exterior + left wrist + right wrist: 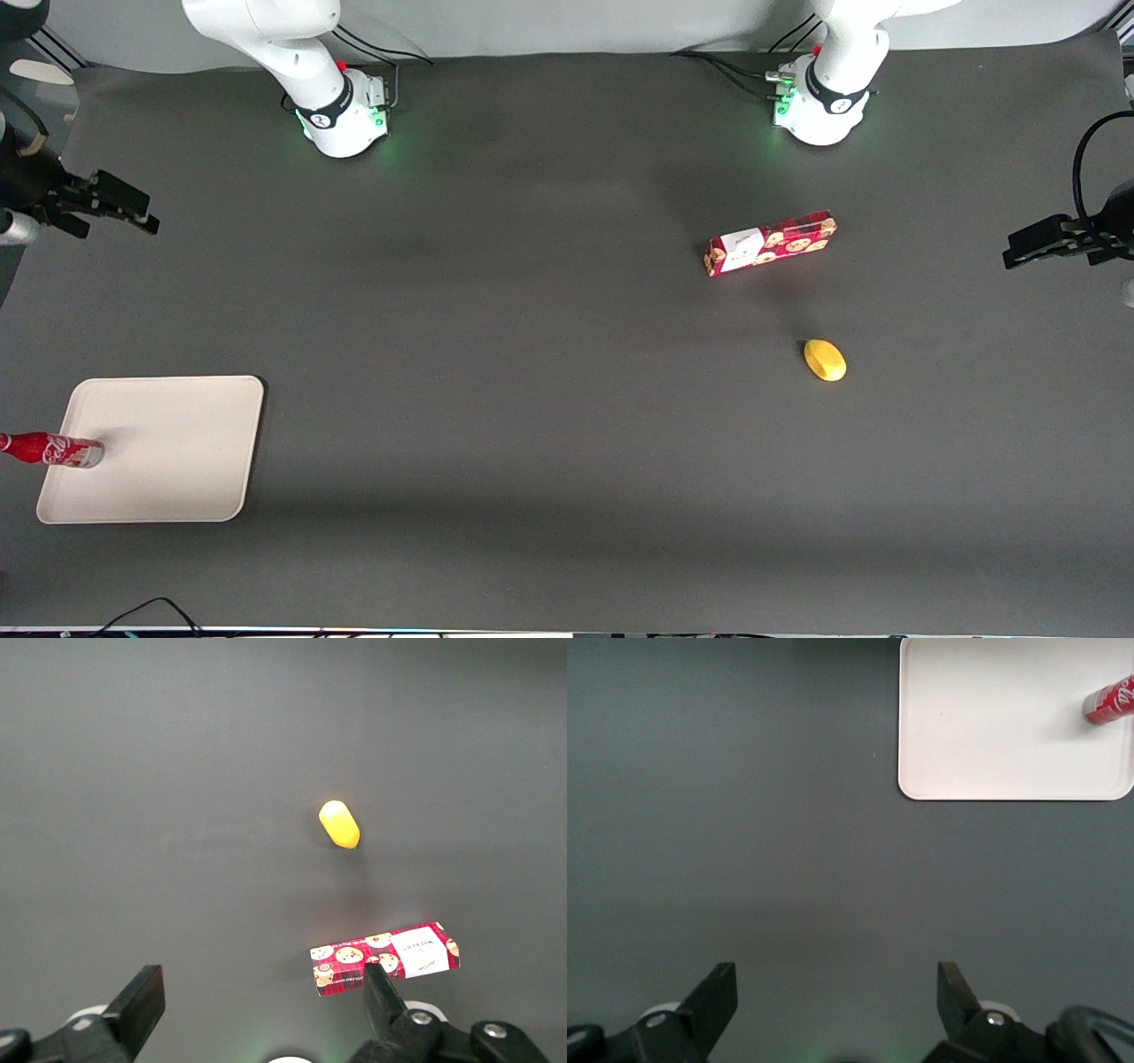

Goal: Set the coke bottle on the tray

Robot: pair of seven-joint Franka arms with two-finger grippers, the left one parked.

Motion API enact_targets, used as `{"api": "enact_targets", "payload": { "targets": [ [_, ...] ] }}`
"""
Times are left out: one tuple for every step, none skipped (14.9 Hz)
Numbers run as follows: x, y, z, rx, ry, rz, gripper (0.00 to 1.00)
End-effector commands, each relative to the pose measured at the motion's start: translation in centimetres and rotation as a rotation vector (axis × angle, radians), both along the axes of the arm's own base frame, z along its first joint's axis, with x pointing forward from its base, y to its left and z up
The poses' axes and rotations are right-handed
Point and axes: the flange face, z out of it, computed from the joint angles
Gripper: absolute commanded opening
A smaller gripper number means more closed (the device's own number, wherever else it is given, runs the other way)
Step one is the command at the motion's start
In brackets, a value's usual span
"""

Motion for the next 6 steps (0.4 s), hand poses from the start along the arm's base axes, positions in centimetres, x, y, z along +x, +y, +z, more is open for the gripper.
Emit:
{"api": "enact_targets", "payload": {
  "targets": [
    [-2.08,0.16,0.25,-0.008,-0.005,-0.018,1.0],
    [-2.08,0.15,0.25,-0.007,-0.005,-0.018,1.0],
    [-2.08,0.16,0.33,-0.008,-0.006,-0.016,1.0],
    [-2.05,0.15,0.41,-0.008,-0.009,-0.016,1.0],
    [-2.05,0.15,0.48,-0.008,-0.011,-0.016,1.0],
    [-1.98,0.22,0.5,-0.008,-0.012,-0.018,1.0]
  ]
}}
